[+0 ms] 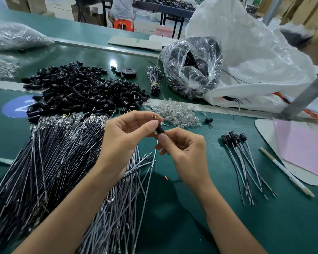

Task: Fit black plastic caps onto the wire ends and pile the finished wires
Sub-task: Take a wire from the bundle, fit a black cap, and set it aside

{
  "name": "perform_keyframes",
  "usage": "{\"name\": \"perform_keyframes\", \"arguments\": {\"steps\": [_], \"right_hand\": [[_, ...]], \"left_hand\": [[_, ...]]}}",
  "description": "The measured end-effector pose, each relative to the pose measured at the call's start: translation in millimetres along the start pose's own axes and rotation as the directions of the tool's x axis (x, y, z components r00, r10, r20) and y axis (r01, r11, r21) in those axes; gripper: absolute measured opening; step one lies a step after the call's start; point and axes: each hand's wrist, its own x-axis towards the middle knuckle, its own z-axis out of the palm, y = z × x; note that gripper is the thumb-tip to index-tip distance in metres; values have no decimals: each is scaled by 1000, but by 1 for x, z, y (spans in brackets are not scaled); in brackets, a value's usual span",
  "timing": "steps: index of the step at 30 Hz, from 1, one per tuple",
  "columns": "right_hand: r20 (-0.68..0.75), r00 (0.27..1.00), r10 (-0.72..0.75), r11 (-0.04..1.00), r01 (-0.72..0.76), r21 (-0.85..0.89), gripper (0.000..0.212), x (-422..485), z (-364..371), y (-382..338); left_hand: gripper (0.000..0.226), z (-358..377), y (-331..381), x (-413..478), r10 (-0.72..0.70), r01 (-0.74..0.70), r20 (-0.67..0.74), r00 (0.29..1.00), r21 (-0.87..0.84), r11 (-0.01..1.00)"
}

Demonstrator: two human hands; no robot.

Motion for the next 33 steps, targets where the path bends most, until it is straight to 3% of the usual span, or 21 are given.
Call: {"name": "perform_keyframes", "arguments": {"steps": [10,18,25,33], "right_hand": [[43,999,1,1000,-1,-1,11,1,0,-1],[31,999,11,1000,-11,23,7,0,1,1],[15,1000,1,998,-2,66,10,-1,3,1],[-15,1000,-26,999,26,22,7,-2,5,0]], "left_hand": [[17,-1,1,2,8,-7,-25,1000,24,1000],[15,-2,1,-1,2,-1,9,1000,-55,998],[4,7,-2,-6,-84,85,15,996,-209,974],[4,5,0,-5,-53,56,27,998,-116,992]]}}
